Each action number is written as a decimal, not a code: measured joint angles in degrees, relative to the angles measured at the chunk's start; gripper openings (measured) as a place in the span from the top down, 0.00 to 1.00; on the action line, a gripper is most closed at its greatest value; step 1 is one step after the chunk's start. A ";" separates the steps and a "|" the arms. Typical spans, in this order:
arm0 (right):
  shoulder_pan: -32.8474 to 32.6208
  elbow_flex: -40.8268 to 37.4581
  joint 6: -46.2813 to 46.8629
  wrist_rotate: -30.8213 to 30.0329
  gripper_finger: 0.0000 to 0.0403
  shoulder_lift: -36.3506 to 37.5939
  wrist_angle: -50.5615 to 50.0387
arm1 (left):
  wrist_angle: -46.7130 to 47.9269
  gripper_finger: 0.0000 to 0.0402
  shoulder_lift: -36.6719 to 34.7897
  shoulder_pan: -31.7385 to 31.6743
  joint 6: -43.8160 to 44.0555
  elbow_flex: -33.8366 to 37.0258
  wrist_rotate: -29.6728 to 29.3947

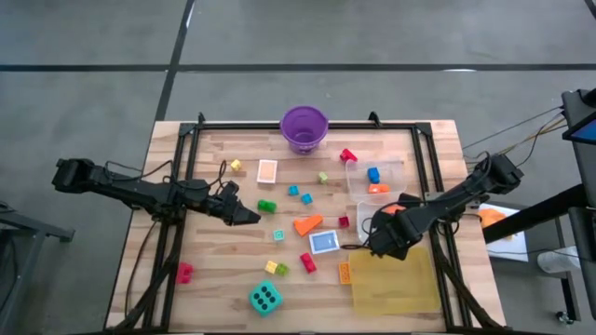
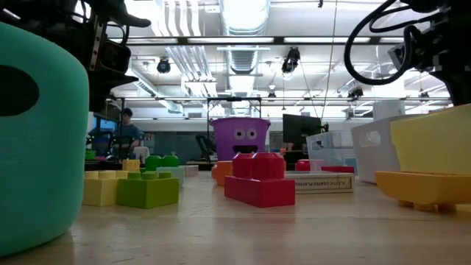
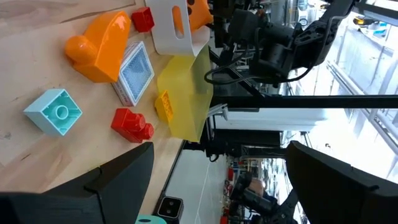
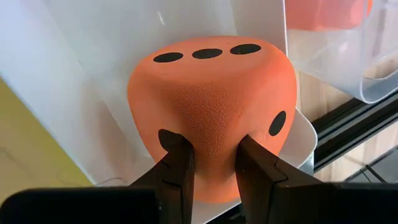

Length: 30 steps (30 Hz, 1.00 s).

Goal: Pick & Place Toys
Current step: Put the orange dice into the white bin

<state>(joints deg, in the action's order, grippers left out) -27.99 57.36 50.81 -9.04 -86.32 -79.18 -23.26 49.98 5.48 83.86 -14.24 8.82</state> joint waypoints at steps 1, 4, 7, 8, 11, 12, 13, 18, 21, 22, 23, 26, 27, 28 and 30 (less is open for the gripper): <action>-0.02 -0.18 0.02 0.00 0.80 0.00 -0.01 | 0.01 0.13 0.00 0.00 -0.01 0.00 0.02; -0.02 -0.42 -0.27 0.00 0.81 0.02 0.04 | 0.01 0.13 0.00 0.02 -0.01 0.00 0.24; -0.04 -0.65 -1.11 -0.02 0.81 0.02 0.15 | -0.01 0.13 0.00 0.00 -0.01 0.00 0.24; -0.04 -0.75 -1.28 -0.04 0.81 0.06 0.24 | 0.00 0.13 0.00 0.01 -0.01 0.00 0.24; -0.04 -1.17 -1.31 -0.04 0.81 0.07 0.53 | -0.01 0.13 0.00 0.00 -0.01 0.00 0.23; -0.04 -1.34 -1.35 -0.07 0.81 0.07 0.67 | 0.01 0.13 0.00 0.00 -0.01 0.00 0.23; -0.04 -1.50 -1.47 -0.09 0.81 0.09 0.94 | 0.01 0.13 0.00 0.00 0.02 0.00 0.24; -0.04 -1.73 -1.51 -0.13 0.81 0.11 2.04 | 0.00 0.13 0.00 0.02 0.02 0.00 0.24; -0.04 -1.80 -1.51 -0.07 0.81 0.11 2.24 | 0.01 0.13 0.00 0.01 0.02 0.00 0.24; -0.04 -1.81 -1.52 0.00 0.81 0.11 2.30 | -0.01 0.13 0.00 0.02 0.02 0.00 0.24; -0.04 -1.82 -1.65 0.05 0.81 0.11 2.38 | 0.01 0.13 0.00 0.02 0.02 0.00 0.24; -0.04 -1.84 -1.70 0.11 0.81 0.11 2.56 | 0.01 0.13 0.00 0.00 0.02 0.00 0.24; -0.04 -1.85 -1.70 0.12 0.81 0.11 2.61 | 0.01 0.13 0.00 0.02 0.02 0.00 0.24; -0.04 -1.86 -1.70 0.19 0.81 0.11 2.64 | 0.00 0.13 0.00 0.02 0.02 0.00 0.24; -0.02 -1.86 -1.72 0.49 0.81 0.09 2.68 | 0.01 0.13 0.00 0.00 0.02 0.00 0.24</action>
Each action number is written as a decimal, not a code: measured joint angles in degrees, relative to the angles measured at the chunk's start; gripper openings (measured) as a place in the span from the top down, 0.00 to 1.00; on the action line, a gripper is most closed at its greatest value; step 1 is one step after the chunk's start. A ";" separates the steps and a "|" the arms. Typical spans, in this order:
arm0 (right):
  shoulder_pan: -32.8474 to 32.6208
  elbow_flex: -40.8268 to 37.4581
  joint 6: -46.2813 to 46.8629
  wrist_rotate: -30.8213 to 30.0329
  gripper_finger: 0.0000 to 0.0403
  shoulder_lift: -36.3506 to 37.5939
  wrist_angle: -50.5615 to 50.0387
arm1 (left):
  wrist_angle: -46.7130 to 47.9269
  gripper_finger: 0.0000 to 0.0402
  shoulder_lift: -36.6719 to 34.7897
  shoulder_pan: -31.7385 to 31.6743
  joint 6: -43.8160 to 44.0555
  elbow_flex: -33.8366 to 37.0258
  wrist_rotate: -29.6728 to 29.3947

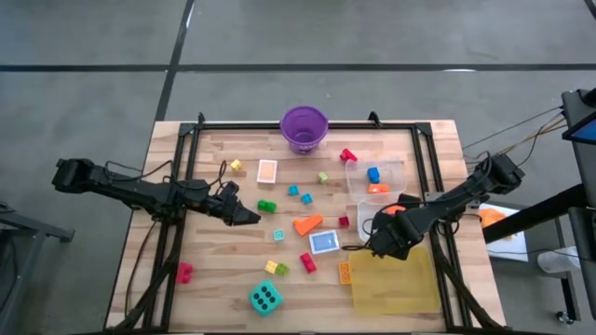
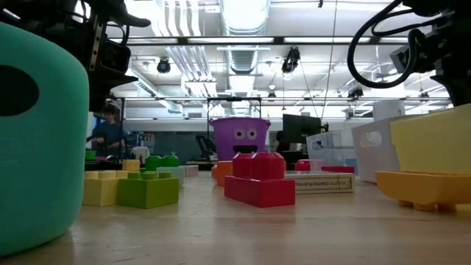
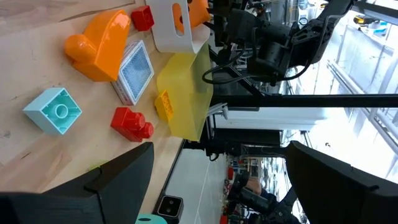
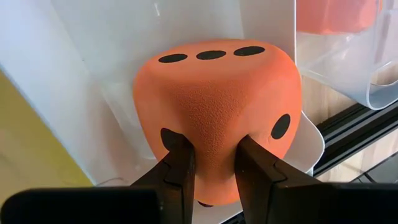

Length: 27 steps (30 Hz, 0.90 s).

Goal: Pick & Place Toys
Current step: Put the orange dice into the white bin

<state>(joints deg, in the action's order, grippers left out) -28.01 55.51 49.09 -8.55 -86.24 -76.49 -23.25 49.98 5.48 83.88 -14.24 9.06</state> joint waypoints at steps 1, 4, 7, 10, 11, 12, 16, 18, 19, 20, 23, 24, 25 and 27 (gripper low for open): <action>0.00 0.00 -0.01 0.31 0.80 0.00 0.02 | -0.01 0.13 0.00 0.01 0.00 0.00 0.00; -0.01 0.06 0.01 1.20 0.73 0.00 0.29 | -0.01 0.13 0.00 0.01 0.00 0.00 0.00; -0.17 0.52 -0.01 2.54 0.64 0.17 1.20 | -0.01 0.13 0.00 0.00 0.00 0.00 0.00; -0.17 0.94 -0.01 3.12 0.56 0.58 1.40 | -0.01 0.13 0.00 0.01 0.00 0.00 0.08; -0.15 1.06 0.01 3.10 0.53 0.70 1.25 | -0.01 0.13 0.00 0.01 0.00 0.00 0.17; -0.13 1.12 0.02 3.10 0.51 0.91 1.19 | -0.01 0.13 0.00 0.00 0.00 0.00 0.22; -0.13 1.16 0.27 3.12 0.43 1.32 0.81 | -0.01 0.13 0.00 0.02 0.00 0.00 1.10; -0.13 1.16 0.27 3.12 0.40 1.36 0.78 | -0.01 0.13 0.00 0.00 -0.01 0.00 1.49; -0.13 1.18 0.30 3.11 0.39 1.36 0.68 | -0.01 0.13 0.00 0.00 0.00 0.00 1.58; -0.13 1.18 0.51 3.04 0.38 1.38 0.57 | -0.01 0.13 0.00 0.02 0.00 0.00 1.75; -0.13 1.22 1.25 3.03 0.35 1.44 0.45 | -0.01 0.13 0.00 0.00 0.00 0.00 2.43; -0.13 1.22 1.46 3.10 0.35 1.56 0.37 | -0.01 0.13 0.00 0.02 0.00 0.00 2.60; -0.13 1.25 1.63 3.29 0.35 1.73 0.25 | -0.01 0.13 0.00 0.02 0.00 0.00 2.62; -0.14 1.57 1.83 3.65 0.35 2.00 -0.07 | -0.01 0.13 0.00 0.02 0.00 0.00 2.78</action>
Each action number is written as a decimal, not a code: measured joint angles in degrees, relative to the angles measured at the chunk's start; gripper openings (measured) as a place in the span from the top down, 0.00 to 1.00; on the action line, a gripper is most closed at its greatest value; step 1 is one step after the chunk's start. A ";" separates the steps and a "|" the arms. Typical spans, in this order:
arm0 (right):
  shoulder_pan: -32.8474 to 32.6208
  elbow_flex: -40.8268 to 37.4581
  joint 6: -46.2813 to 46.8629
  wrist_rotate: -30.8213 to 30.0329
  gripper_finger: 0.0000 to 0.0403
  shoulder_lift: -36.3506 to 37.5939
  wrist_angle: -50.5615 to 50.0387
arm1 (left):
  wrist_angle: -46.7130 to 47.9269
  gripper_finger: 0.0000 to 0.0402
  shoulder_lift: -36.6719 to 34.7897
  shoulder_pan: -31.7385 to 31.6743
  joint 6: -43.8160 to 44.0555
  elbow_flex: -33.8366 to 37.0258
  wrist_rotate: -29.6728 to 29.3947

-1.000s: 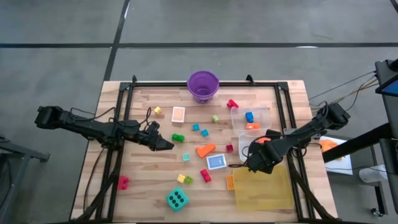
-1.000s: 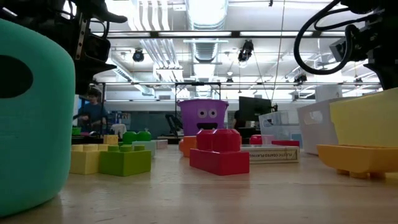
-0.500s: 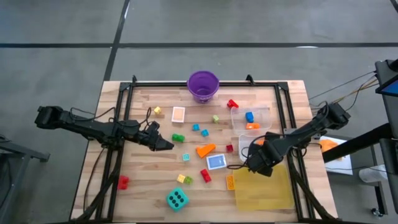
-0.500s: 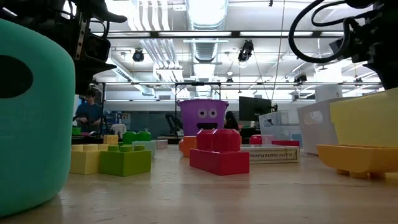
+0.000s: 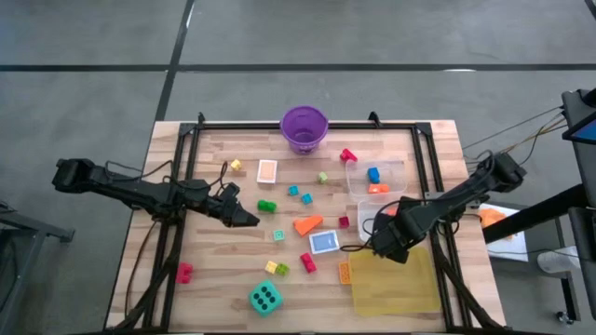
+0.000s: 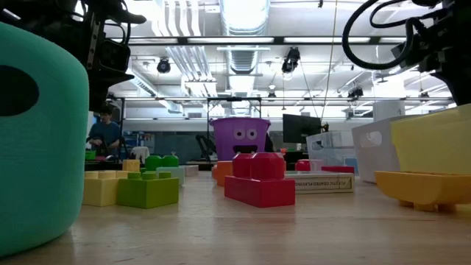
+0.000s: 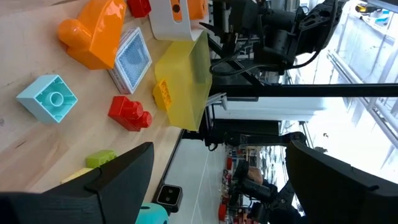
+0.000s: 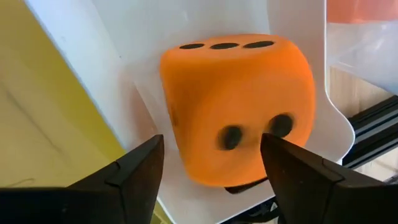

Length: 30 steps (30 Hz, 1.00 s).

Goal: Pick & Place Toys
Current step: Put the orange dice into the white bin, then put the blue deck of cards into the yellow bin

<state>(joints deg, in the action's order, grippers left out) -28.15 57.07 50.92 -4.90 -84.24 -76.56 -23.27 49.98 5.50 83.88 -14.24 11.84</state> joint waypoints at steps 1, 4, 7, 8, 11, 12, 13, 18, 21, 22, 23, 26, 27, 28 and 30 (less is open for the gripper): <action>-0.08 0.17 0.06 0.01 0.35 0.30 -0.22 | 0.00 0.13 0.00 0.00 0.00 0.00 0.02; -0.10 1.04 0.12 -0.01 0.35 1.69 -0.69 | 0.00 0.13 -0.02 0.00 0.00 0.00 0.07; -0.10 1.94 -0.04 -0.01 0.35 3.14 -0.66 | 0.04 0.13 -0.02 0.00 0.00 0.00 0.27; -0.10 2.14 -0.10 -0.01 0.35 3.69 -0.67 | 0.04 0.13 -0.02 0.00 -0.02 0.00 0.27; -0.10 3.05 -0.36 0.00 0.35 5.32 -0.86 | 0.04 0.13 -0.02 0.00 -0.26 0.00 0.28; -0.10 3.53 -0.44 0.03 0.35 5.79 -0.89 | 0.04 0.13 -0.02 0.00 -0.27 0.00 0.26; -0.10 4.13 -0.76 0.03 0.35 6.19 -0.92 | 0.04 0.13 -0.02 0.00 -0.28 0.00 0.28; -0.08 9.11 -2.79 -0.85 0.35 7.38 -0.91 | 0.03 0.13 -0.02 0.00 -0.91 0.00 0.30; 1.68 13.95 -4.99 -2.81 0.35 6.37 -0.42 | 0.04 0.13 -0.02 -0.01 -0.15 0.00 0.40; 2.81 15.83 -6.11 -3.39 0.35 5.61 0.36 | 0.05 0.13 -0.02 -0.03 0.34 0.00 0.46; 4.06 17.61 -7.91 -3.89 0.35 4.65 1.20 | 0.12 0.13 -0.02 -0.09 0.65 0.00 0.71; 8.23 22.44 -16.46 -4.29 0.35 0.58 4.96 | 1.14 0.13 -0.02 -0.24 1.96 0.00 1.13; 9.52 23.73 -19.69 -4.27 0.35 -0.98 6.17 | 1.33 0.13 0.00 -0.34 2.09 0.00 1.31; 10.79 24.73 -22.75 -4.02 0.35 -2.49 7.20 | 1.52 0.13 0.00 -0.45 2.07 0.00 1.50; 12.66 25.92 -28.45 -1.91 0.35 -5.55 9.50 | 3.05 0.13 -0.04 -0.68 1.52 -0.46 3.09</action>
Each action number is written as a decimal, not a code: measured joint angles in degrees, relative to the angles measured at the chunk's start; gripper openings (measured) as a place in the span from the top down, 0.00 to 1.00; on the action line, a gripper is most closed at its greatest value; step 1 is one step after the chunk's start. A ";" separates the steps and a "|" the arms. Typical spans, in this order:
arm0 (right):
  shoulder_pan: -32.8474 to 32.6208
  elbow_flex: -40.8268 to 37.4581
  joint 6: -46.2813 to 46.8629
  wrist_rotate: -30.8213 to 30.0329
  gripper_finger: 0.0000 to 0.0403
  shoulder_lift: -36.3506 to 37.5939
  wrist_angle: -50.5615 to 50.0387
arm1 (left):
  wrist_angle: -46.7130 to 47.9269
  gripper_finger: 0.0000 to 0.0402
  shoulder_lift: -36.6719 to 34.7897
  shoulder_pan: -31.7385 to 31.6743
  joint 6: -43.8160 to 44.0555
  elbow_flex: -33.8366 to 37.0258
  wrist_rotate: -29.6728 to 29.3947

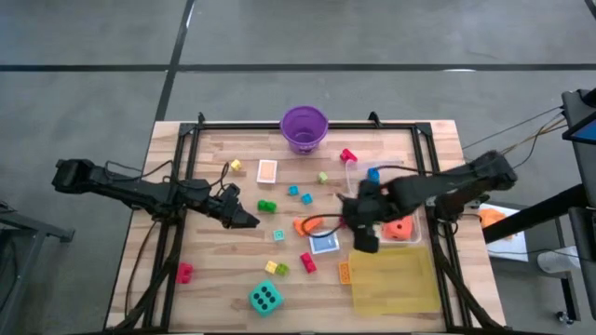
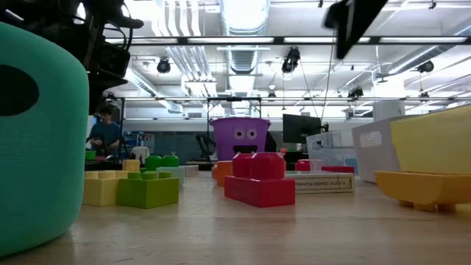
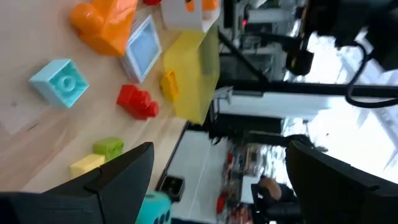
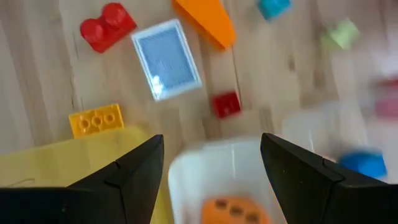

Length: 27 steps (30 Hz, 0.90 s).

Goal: Pick & Place Toys
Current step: Put the blue deck of cards into the yellow bin

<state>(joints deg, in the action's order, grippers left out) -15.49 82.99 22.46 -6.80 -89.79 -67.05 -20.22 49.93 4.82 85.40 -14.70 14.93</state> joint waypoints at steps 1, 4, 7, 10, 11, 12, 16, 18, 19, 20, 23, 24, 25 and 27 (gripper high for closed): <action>0.83 0.16 -2.38 1.50 0.35 -1.34 1.34 | 1.00 0.13 0.00 -0.04 -1.04 -0.60 1.18; 2.12 0.00 -7.89 4.09 0.35 -4.84 4.28 | 3.58 0.13 -0.09 -0.04 -6.01 -3.50 3.14; 2.49 -0.21 -13.07 4.42 0.35 -8.00 7.00 | 10.97 0.13 -0.12 -0.52 -11.48 -7.22 3.14; 2.83 -0.19 -16.05 5.89 0.35 -11.07 10.59 | 21.91 0.13 -0.12 -1.42 -16.14 -11.79 3.10; 2.87 -0.11 -16.63 6.15 0.35 -11.99 11.81 | 26.05 0.13 -0.13 -1.58 -18.01 -13.25 3.02; 2.87 -0.08 -16.89 6.28 0.35 -12.84 13.05 | 29.93 0.13 -0.11 -1.59 -19.94 -14.57 2.82; 2.80 -0.08 -16.04 6.84 0.35 -15.31 16.60 | 43.61 0.13 -0.13 -1.55 -27.74 -19.35 1.65; 2.76 -0.10 -15.16 6.82 0.35 -16.23 17.60 | 49.51 0.13 -0.13 -1.43 -31.55 -20.59 1.48; 2.71 -0.10 -15.10 6.83 0.35 -16.69 18.21 | 51.97 0.13 -0.13 -1.16 -33.13 -21.02 1.44; 2.59 -0.10 -15.09 6.79 0.35 -17.07 18.66 | 54.02 0.13 -0.16 -0.82 -34.50 -21.22 1.40; 2.34 -0.61 -15.02 6.75 0.35 -18.27 20.56 | 58.01 0.13 -0.50 0.64 -37.98 -21.29 1.18; 2.34 -1.11 -14.68 6.80 0.35 -18.51 21.19 | 58.35 0.13 -0.81 1.30 -38.76 -21.29 1.18; 2.32 -1.76 -14.32 6.82 0.35 -18.96 21.44 | 58.76 0.13 -1.11 2.09 -39.30 -21.29 1.17; 2.36 -3.33 -13.34 6.80 0.35 -19.24 23.20 | 59.06 0.13 -1.80 3.80 -39.44 -21.29 1.19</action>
<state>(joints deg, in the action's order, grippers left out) -13.13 79.66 9.12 -0.01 -109.03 -43.85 38.84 48.13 8.62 45.96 -35.99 16.12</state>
